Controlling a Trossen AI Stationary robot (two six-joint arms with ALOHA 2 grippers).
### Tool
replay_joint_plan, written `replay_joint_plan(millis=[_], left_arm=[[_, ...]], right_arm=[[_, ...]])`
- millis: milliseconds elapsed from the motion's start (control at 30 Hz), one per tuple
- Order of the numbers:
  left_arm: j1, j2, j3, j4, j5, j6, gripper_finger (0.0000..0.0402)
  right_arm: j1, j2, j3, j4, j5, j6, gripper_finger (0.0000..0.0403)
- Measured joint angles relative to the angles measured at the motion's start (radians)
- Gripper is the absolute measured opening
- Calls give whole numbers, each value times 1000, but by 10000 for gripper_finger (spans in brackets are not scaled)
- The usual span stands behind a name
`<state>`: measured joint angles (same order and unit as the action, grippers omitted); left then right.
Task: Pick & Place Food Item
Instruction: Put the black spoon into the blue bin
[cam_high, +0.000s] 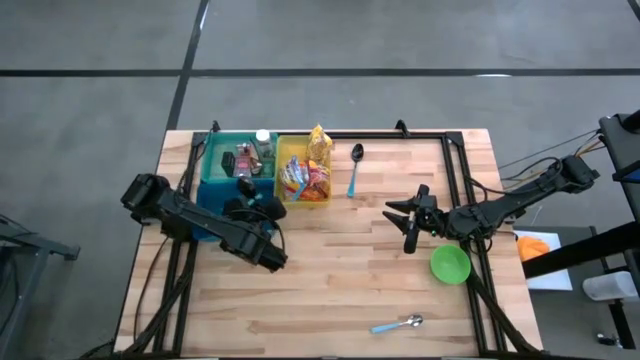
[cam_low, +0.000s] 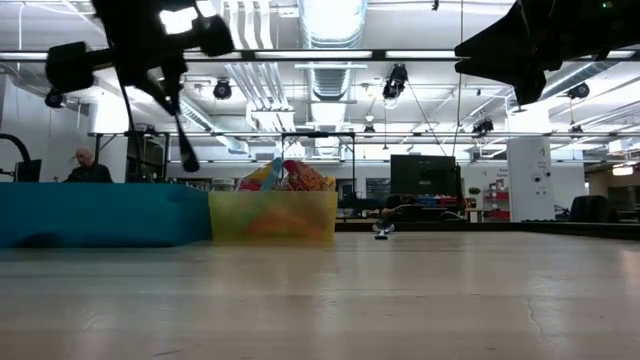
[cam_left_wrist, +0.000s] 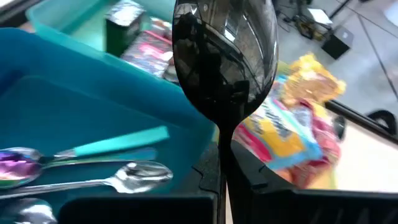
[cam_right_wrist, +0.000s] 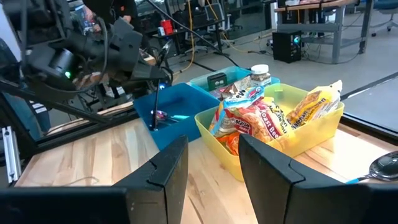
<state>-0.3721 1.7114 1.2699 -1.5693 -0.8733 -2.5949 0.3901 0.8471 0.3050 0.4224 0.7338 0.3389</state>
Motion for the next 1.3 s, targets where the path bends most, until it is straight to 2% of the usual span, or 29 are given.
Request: replay_joint_plan(millis=[267,500,667,867,1167,1300], left_arm=[[-9,-115,-202,8,61,-221,4],[-8,-222,-364,131,122,-370,4],[14,-279,-437,236,201,-366,4],[77,-327,-446,260,329,-367,4],[209,-355,-448,344,509,-264,4],[259,-355,-481,412,531,-189,4]], right_arm=[[0,0,0,0,0,0,139],[0,0,0,0,0,0,139],[0,0,0,0,0,0,139],[0,0,0,1,0,0,139],[0,0,0,0,0,0,139],[0,0,0,0,0,0,139]])
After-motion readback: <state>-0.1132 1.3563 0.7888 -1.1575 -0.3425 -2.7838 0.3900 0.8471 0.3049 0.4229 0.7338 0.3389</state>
